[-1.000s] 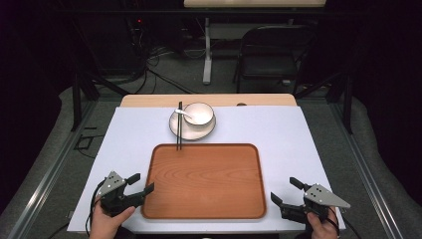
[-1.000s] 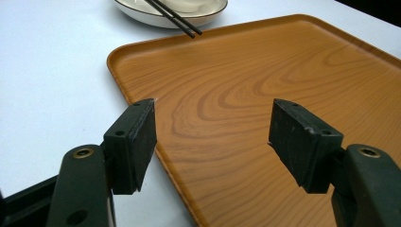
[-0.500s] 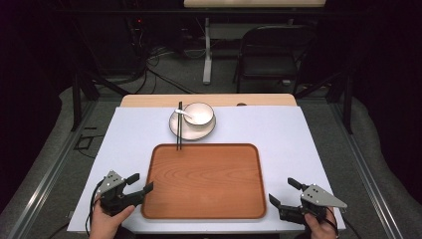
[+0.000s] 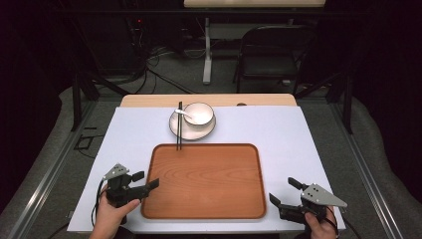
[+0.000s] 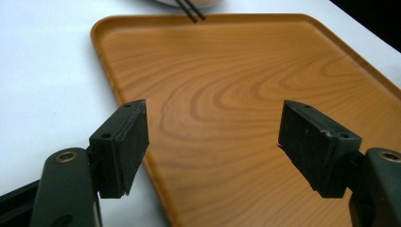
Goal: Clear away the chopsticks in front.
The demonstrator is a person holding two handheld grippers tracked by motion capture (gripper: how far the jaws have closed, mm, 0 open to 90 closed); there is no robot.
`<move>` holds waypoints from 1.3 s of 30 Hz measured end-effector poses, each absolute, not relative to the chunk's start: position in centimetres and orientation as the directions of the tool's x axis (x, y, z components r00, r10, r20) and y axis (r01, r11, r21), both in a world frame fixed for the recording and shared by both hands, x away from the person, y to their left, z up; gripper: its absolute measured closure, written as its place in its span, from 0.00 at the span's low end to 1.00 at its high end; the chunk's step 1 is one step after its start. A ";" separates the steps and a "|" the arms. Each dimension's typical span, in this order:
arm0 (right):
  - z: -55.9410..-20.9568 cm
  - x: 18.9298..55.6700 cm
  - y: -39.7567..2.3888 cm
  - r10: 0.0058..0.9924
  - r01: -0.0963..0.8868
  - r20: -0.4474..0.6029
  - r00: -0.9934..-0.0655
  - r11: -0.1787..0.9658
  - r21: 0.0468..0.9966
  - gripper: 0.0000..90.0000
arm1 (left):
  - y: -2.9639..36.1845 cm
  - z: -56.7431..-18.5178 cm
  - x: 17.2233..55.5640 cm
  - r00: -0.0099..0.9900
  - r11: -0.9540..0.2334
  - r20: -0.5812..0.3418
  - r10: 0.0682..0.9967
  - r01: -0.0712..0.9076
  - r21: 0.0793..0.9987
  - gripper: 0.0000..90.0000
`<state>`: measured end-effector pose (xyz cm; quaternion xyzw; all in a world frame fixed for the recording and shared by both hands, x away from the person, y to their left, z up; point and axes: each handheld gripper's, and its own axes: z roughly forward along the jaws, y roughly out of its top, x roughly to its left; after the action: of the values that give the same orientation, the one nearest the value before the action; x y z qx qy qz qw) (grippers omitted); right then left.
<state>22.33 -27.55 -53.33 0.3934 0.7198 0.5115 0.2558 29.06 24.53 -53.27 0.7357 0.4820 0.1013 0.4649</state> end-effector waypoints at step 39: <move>-53.3 22.2 -27.6 0.837 0.298 0.026 -0.546 0.165 0.940 0.16 | 20.1 -47.0 41.9 0.444 -0.098 -0.262 0.856 0.639 0.763 0.47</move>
<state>22.25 -27.57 -53.32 0.3963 0.7160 0.5102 0.2645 41.92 20.08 -46.95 0.7303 0.5120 0.1251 0.4347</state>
